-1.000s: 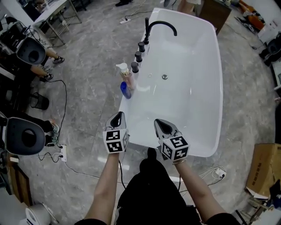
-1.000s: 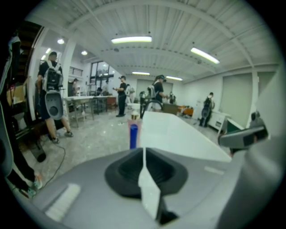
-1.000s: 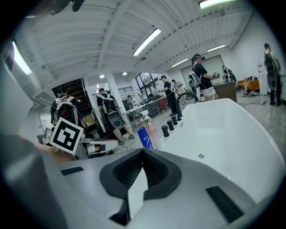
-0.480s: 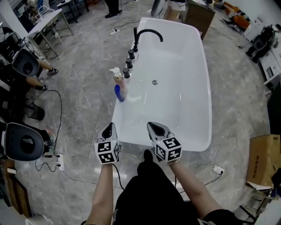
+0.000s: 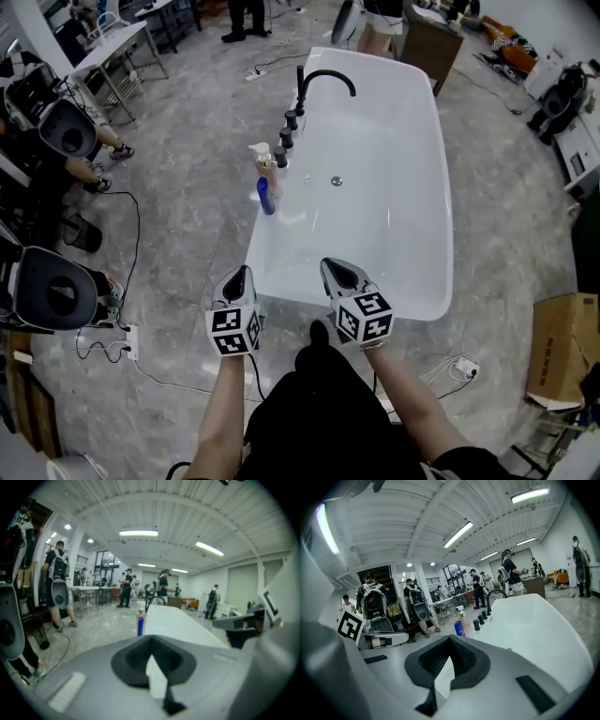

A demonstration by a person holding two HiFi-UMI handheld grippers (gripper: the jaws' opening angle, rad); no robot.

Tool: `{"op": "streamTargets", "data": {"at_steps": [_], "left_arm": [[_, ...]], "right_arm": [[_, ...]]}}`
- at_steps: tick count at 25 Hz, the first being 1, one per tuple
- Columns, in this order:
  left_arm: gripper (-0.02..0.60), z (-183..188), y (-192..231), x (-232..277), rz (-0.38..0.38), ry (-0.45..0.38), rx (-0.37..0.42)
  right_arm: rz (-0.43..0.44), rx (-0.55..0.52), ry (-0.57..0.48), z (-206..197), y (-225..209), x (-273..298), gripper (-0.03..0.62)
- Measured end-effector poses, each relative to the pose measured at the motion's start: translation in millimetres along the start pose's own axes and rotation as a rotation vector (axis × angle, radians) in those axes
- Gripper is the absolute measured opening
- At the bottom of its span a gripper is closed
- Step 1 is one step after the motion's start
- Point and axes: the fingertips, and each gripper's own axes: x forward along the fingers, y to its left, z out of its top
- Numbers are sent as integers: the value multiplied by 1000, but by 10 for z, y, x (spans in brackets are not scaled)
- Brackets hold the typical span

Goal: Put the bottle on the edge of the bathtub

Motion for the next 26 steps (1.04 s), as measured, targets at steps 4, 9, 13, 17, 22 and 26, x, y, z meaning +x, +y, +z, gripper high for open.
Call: {"op": "streamTargets", "data": {"at_steps": [4,9,13,17,22,26], "left_arm": [[5,-22,-31,-57,-13,-4,2],[5,-19,-71,-84,-31,-8,15],[6,2,-88,-91,-38,-10,22],[6,6,-74,-100,-39,-6,26],[6,-25,-90,-104,-45,-2,29],[5,-36,-112,-117,-52,-1,35]], "right_arm": [[1,1,-15,2,48,-53,0],[-7,5,-25,3,67,-94,0],[-8,10,-26,16,74,-112,0],[-8,11,-30,35,101,-124,0],[-1,12,-28,19,109,-134,0],[3,24,-27,-19,123,-156,0]]}}
